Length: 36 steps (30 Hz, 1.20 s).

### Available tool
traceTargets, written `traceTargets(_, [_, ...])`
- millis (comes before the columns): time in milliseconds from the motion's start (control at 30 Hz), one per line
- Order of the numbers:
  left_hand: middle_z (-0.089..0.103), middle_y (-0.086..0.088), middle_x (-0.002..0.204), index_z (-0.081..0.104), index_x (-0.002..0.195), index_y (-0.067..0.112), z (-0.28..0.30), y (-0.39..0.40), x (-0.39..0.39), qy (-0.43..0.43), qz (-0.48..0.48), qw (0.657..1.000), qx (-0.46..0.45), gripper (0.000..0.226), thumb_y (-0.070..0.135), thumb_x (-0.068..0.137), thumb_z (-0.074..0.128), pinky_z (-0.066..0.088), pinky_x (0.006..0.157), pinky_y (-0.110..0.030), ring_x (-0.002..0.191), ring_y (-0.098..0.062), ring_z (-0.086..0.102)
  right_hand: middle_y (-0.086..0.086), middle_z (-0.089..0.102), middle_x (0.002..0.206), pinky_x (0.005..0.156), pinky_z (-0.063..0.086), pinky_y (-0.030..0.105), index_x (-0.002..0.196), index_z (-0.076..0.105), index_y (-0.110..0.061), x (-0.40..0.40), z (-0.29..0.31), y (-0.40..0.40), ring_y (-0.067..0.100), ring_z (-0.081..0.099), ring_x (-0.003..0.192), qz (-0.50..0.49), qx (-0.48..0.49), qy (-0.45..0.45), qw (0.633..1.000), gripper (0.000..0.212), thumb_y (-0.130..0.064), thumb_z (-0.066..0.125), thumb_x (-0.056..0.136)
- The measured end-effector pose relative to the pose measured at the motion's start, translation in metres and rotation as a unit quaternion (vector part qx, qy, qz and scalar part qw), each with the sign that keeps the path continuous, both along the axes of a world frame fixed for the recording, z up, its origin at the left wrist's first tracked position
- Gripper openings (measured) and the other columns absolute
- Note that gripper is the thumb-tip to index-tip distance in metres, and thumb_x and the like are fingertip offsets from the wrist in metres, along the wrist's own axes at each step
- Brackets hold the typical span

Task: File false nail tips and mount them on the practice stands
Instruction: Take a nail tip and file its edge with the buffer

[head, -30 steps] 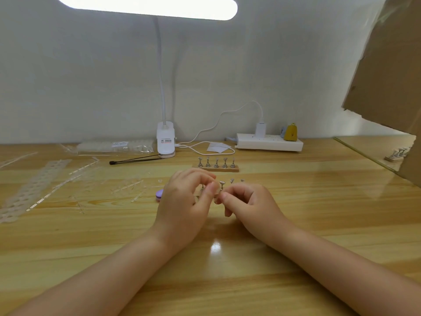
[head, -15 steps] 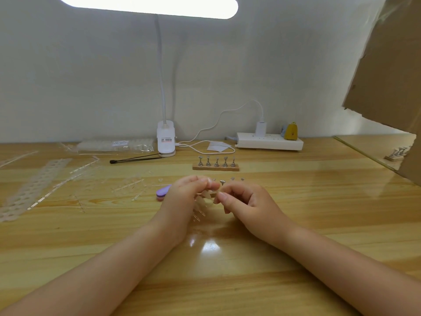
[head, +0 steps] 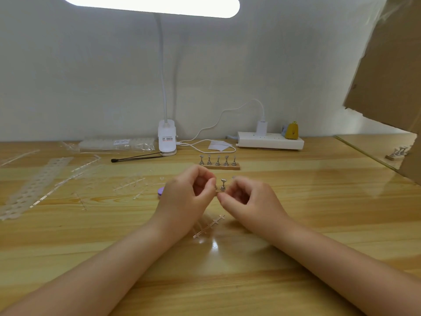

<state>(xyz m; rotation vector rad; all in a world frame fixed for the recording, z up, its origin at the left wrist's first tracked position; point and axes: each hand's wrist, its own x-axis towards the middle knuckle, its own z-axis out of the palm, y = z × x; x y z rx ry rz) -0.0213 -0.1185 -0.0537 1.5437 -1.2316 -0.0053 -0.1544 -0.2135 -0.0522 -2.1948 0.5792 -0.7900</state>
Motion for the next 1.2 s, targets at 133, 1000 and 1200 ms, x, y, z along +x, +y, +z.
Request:
traceTargets(133, [0.071, 0.006, 0.091, 0.07, 0.11, 0.019, 0.0, 0.0, 0.002, -0.085, -0.064, 0.994, 0.002, 0.026, 0.004, 0.092, 0.059, 0.053, 0.077, -0.022, 0.084, -0.005, 0.067, 0.003, 0.071, 0.081, 0.051, 0.048, 0.022, 0.103, 0.067, -0.021, 0.002, 0.002, -0.001, 0.01, 0.064, 0.061, 0.064, 0.179, -0.072, 0.979, 0.016, -0.029, 0.067, 0.088])
traceTargets(1000, [0.061, -0.013, 0.091, 0.057, 0.109, 0.0, 0.017, 0.002, 0.005, -0.339, 0.061, 0.937, -0.06, 0.018, 0.008, 0.093, 0.056, 0.048, 0.07, -0.044, 0.077, -0.028, 0.057, 0.002, 0.058, 0.063, 0.033, 0.025, 0.013, 0.09, 0.068, -0.004, 0.008, 0.005, -0.016, 0.005, 0.043, 0.042, 0.083, 0.498, -0.161, 0.848, 0.024, -0.018, 0.069, 0.069])
traceTargets(1200, [0.065, -0.014, 0.089, 0.064, 0.104, 0.004, 0.006, 0.003, 0.004, -0.416, 0.017, 0.908, -0.051, 0.02, 0.004, 0.083, 0.062, 0.054, 0.062, -0.041, 0.072, -0.029, 0.063, 0.0, 0.054, 0.064, 0.036, 0.023, 0.014, 0.076, 0.068, -0.012, 0.006, 0.006, -0.017, 0.005, 0.041, 0.044, 0.136, 0.487, -0.131, 0.853, 0.007, -0.016, 0.066, 0.071])
